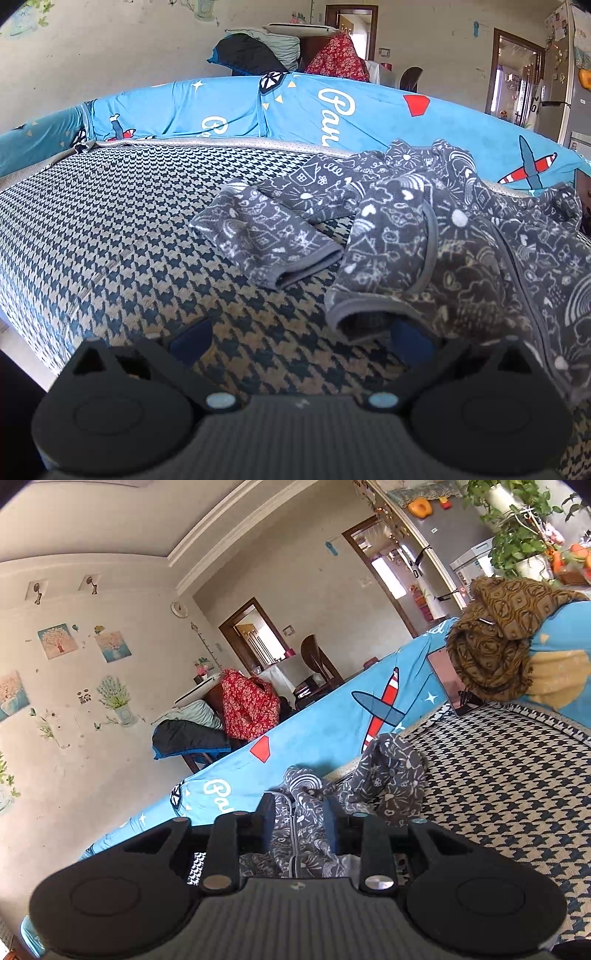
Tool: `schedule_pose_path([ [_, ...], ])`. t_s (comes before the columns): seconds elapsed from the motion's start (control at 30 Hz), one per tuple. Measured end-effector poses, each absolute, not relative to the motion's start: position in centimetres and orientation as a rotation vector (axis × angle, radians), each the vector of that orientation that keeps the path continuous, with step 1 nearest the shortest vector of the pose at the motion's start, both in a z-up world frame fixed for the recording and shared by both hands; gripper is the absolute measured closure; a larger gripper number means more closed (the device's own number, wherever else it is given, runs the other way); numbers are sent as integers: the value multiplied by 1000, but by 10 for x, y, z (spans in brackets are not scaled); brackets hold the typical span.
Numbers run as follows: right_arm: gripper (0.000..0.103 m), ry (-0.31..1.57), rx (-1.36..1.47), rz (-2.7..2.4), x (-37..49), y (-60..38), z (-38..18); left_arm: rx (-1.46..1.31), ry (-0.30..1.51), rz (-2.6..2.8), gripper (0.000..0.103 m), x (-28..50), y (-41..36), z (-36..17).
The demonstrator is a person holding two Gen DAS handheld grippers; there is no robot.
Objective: Fold clothes
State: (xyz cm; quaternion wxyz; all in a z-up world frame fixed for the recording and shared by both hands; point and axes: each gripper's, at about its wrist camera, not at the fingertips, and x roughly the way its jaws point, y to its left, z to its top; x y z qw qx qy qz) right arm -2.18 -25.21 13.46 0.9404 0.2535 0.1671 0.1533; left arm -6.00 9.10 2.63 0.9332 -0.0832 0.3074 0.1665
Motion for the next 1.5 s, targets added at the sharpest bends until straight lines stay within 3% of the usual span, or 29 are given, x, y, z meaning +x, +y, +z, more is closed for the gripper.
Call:
schedule_pose_path([
  [0.03, 62, 340, 512, 303, -23, -254, 135, -169, 625, 340, 0, -61, 91, 27],
  [0.3, 53, 506, 388, 430, -20, -216, 100, -180, 574, 370, 0, -68, 94, 36],
  [0.57, 52, 652, 209, 551, -26, -167, 63, -221, 556, 406, 0, -70, 105, 40],
  [1.2, 52, 631, -121, 784, -52, -72, 31, -372, 661, 465, 0, -65, 140, 28],
  [1.5, 52, 551, -249, 829, -50, -43, 29, -417, 621, 534, 0, -71, 156, 35],
])
